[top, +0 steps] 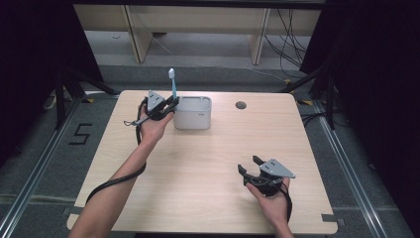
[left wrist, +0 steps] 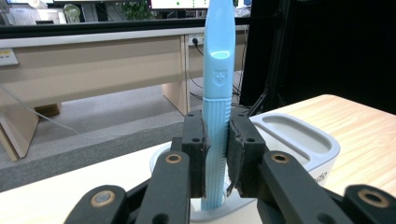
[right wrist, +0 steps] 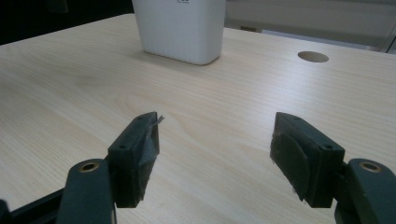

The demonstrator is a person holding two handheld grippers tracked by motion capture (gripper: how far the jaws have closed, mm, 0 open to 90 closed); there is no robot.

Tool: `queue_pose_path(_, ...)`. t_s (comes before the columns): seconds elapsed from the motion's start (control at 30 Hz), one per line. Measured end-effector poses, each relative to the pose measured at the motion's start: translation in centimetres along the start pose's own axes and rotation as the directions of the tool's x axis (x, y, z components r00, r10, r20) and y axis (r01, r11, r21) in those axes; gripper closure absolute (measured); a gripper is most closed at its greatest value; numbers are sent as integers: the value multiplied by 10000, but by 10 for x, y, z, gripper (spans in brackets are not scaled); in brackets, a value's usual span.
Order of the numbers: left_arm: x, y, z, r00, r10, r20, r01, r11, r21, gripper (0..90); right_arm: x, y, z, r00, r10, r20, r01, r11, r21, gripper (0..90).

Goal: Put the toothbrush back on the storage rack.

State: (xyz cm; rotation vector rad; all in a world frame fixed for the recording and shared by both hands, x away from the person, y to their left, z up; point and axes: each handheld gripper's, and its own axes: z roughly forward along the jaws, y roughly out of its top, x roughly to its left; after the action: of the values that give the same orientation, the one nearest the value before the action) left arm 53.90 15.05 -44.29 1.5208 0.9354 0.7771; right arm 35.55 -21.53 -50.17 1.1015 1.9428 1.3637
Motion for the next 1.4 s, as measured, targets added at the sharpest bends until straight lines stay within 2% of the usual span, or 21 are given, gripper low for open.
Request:
queue_pose_path(0.07, 0, -2, 1, 10000, -67, -42, 67, 10000, 64, 780, 0, 0, 0, 10000, 63, -13, -63, 10000, 50, 332)
queue_pose_path(0.1, 1, -3, 1, 10000, -71, -46, 72, 9999, 92, 779, -2, 0, 0, 9990, -419, 140, 421, 9990, -114, 332)
queue_pose_path(0.23, 2, -4, 2, 9999, -120, -88, 122, 9998, 178, 779, -1, 0, 1, 9997, -220, 46, 221, 9997, -142, 332)
queue_pose_path(0.47, 1, -6, 4, 9998, -182, -110, 184, 9996, 234, 779, -1, -1, 1, 9996, -270, 65, 271, 9996, -104, 331)
queue_pose_path(0.5, 1, -6, 4, 9997, -213, -128, 216, 9995, 238, 779, 1, -1, 2, 10000, -4, -82, 4, 10000, -39, 331)
queue_pose_path(0.53, 1, -7, 4, 9997, -224, -129, 227, 9994, 262, 779, 0, -1, 1, 10000, -61, -40, 61, 10000, -25, 331)
queue_pose_path(0.57, 1, -8, 5, 9997, -200, -121, 203, 9994, 291, 779, 1, -1, 1, 9999, 75, -66, -75, 10000, -19, 331)
queue_pose_path(0.6, 1, -8, 5, 9997, -187, -135, 191, 9993, 329, 779, 0, -1, 1, 9999, -164, -37, 164, 9999, -42, 331)
queue_pose_path(0.73, 0, -10, 6, 9997, -205, -122, 210, 9991, 380, 778, 0, -1, 2, 9999, -111, -96, 111, 9999, -48, 330)
queue_pose_path(0.8, 0, -11, 7, 9997, -211, -123, 215, 9989, 413, 777, -1, -1, 1, 9995, -313, 86, 313, 9995, 7, 330)
queue_pose_path(0.87, 0, -12, 7, 9995, -250, -166, 257, 9987, 450, 777, 1, -1, 0, 10000, -1, 64, -1, 9998, 204, 330)
queue_pose_path(1.4, -2, -15, 8, 9990, -421, -153, 430, 9970, 647, 773, 1, -1, 1, 10000, 3, 55, -4, 9999, 120, 330)
